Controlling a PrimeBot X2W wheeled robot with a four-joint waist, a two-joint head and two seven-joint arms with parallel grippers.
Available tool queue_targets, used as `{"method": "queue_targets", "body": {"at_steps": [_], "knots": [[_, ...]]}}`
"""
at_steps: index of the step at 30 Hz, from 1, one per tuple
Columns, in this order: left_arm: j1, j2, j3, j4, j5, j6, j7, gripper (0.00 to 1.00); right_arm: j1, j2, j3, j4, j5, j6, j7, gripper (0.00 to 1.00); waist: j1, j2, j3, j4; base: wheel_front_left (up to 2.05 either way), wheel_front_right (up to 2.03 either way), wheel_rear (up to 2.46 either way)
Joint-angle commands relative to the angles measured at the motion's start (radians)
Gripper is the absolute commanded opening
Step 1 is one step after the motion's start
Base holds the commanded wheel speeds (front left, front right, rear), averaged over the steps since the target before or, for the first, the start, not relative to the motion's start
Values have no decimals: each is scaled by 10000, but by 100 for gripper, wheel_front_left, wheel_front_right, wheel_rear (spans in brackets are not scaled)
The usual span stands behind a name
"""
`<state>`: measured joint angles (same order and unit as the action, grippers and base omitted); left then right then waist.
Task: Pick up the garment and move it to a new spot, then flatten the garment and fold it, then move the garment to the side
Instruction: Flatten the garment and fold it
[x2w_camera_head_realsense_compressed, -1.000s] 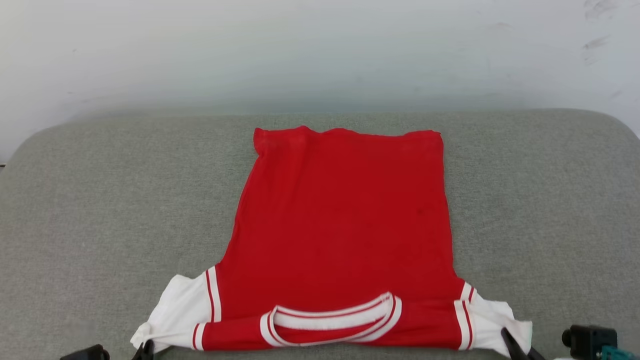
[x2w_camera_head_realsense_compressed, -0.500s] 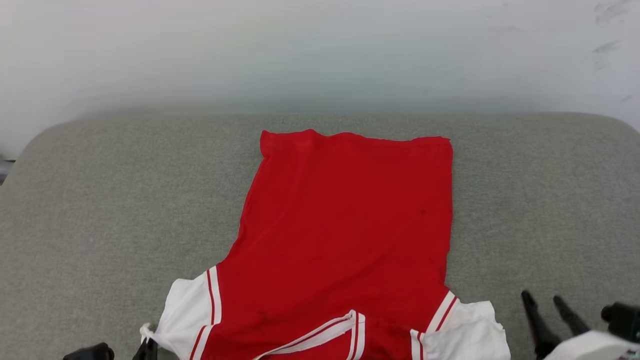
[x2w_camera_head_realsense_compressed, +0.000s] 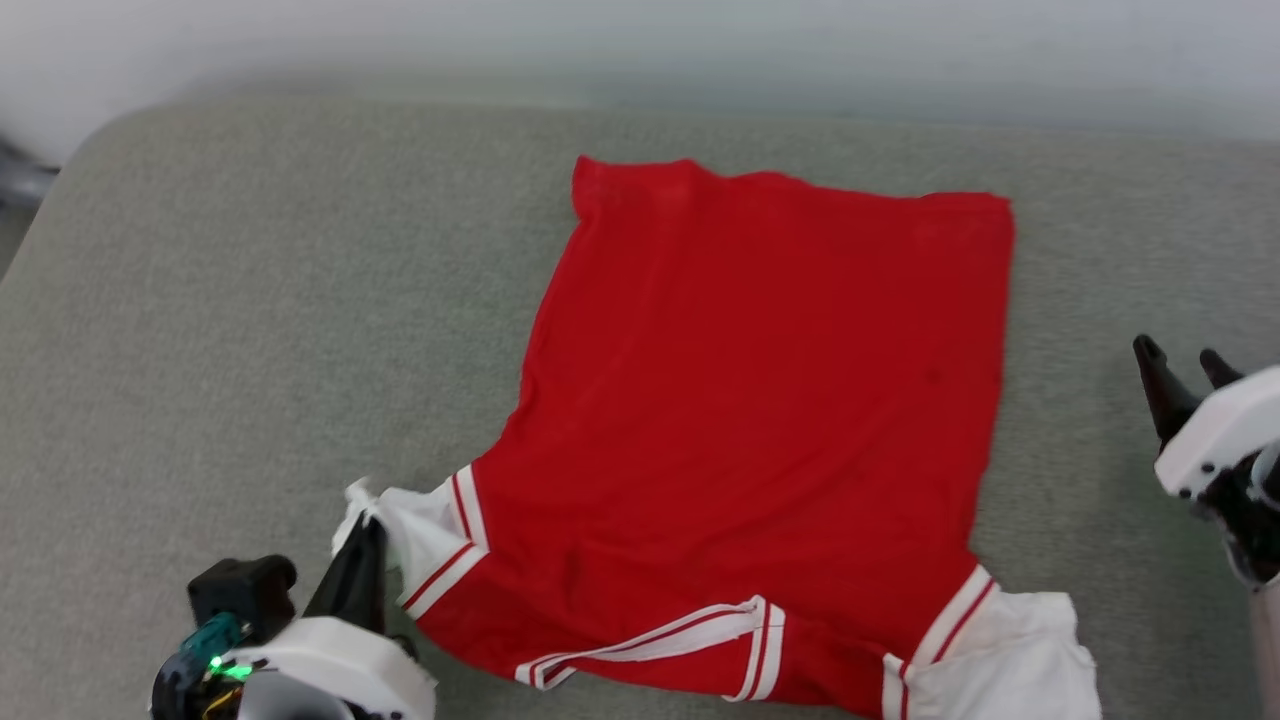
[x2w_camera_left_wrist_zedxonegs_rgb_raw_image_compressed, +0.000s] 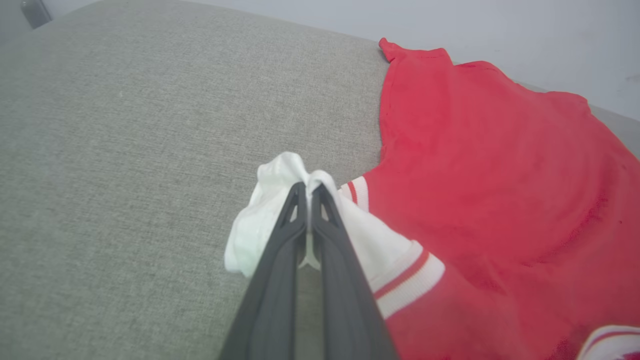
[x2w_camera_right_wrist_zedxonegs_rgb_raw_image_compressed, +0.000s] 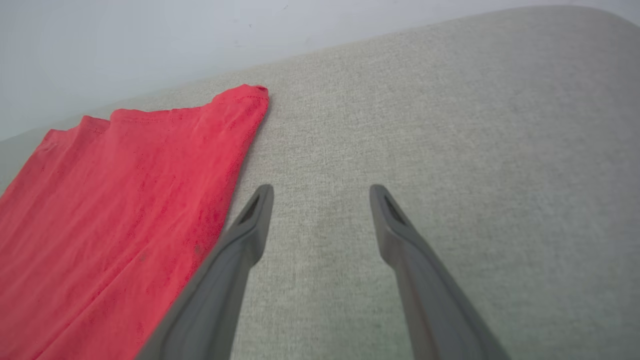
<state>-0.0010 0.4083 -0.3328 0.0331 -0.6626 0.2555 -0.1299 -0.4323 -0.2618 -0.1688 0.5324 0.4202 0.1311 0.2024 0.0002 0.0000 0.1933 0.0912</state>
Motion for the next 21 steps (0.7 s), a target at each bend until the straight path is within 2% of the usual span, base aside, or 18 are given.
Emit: {"method": "queue_targets", "body": {"at_steps": [1,5,9,17,21], "knots": [[-252,-67,-139,-177,177,80,29,0,-584,-140,119,499,-76,-8,255,100,-2,0,693,627,0,0,0],[-724,-251,-350,-554,421,160,-29,0,-2144,-683,459,1471,-47,-8,1353,100,-2,0,1292,1124,0,0,0],[-1147,-417,-630,-894,657,46,-154,0,-3469,-1096,797,2100,-42,-8,2585,100,-2,0,1969,1588,0,0,0],[-1751,-714,-896,-988,807,-188,-472,0,-5240,-1450,1331,2591,-346,-8,3642,100,-2,0,2966,2143,0,0,0],[-1914,-898,-940,-807,741,-264,-623,0,-5394,-1409,1711,3098,-431,-8,4345,100,-2,0,3232,2281,0,0,0]]}}
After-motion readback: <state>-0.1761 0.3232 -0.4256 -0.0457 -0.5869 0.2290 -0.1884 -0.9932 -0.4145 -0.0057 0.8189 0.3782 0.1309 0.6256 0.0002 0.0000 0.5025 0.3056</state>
